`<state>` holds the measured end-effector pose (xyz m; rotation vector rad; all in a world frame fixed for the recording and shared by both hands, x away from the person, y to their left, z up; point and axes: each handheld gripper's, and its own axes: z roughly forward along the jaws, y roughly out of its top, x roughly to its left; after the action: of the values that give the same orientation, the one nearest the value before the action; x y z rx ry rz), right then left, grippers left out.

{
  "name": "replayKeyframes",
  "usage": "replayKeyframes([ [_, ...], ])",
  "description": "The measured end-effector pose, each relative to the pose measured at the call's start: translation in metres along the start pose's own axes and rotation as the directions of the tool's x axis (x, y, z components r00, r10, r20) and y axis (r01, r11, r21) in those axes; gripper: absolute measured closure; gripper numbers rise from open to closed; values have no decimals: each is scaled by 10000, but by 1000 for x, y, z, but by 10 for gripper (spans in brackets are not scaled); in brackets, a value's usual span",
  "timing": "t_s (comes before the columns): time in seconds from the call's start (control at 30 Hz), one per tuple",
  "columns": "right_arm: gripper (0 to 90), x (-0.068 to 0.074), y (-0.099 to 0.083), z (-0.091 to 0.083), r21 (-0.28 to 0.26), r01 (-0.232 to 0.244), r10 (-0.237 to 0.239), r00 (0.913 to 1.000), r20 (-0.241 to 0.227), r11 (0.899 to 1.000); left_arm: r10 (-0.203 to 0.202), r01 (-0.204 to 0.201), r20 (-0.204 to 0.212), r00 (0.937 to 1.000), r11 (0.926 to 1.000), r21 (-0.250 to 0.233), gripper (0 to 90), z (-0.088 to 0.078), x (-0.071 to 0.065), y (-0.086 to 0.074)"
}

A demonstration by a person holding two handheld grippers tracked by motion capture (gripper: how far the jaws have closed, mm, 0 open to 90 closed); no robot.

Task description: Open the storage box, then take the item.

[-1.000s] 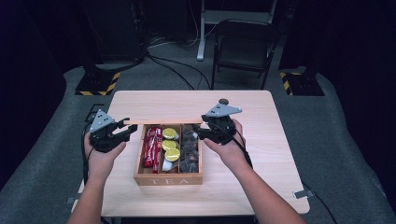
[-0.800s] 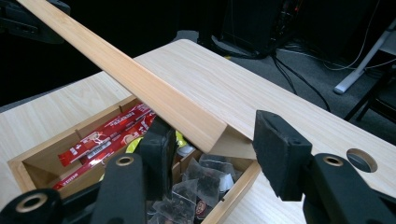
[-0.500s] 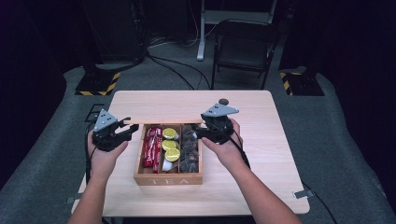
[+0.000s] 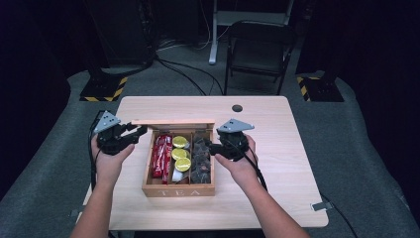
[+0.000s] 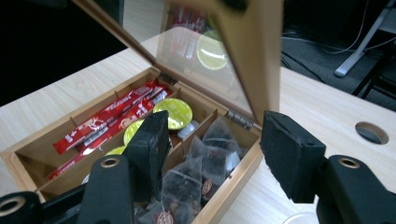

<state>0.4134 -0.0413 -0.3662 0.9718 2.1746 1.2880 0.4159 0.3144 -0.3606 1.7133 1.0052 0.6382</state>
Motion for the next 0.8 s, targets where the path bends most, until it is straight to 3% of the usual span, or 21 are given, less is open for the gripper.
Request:
replayKeyframes([
  [0.23,434,6,-17,8,287,-84,86,9999,-53,9996,39,-39,54,10000,10000,1,577,2,3,3],
  [0.43,457,13,-29,15,654,189,-186,9998,-55,9977,-11,11,18,10000,10000,-63,577,3,3,3],
  [0.5,468,17,-33,16,631,37,-33,10000,-65,9980,-23,23,7,10000,10000,-34,575,3,2,4],
  [0.6,484,21,-37,17,693,156,-149,9998,-97,9975,-20,20,1,10000,10000,-20,569,3,2,4],
  [0.63,488,21,-39,17,735,459,-451,9989,-126,9962,-54,53,-22,10000,10000,-58,567,4,2,3],
  [0.7,498,23,-42,18,728,563,-561,9984,-40,9958,-49,49,27,10000,10000,8,566,3,1,3],
  [0.8,499,26,-46,21,792,245,-245,9997,-16,9966,-49,49,22,10000,10000,5,566,3,1,3],
])
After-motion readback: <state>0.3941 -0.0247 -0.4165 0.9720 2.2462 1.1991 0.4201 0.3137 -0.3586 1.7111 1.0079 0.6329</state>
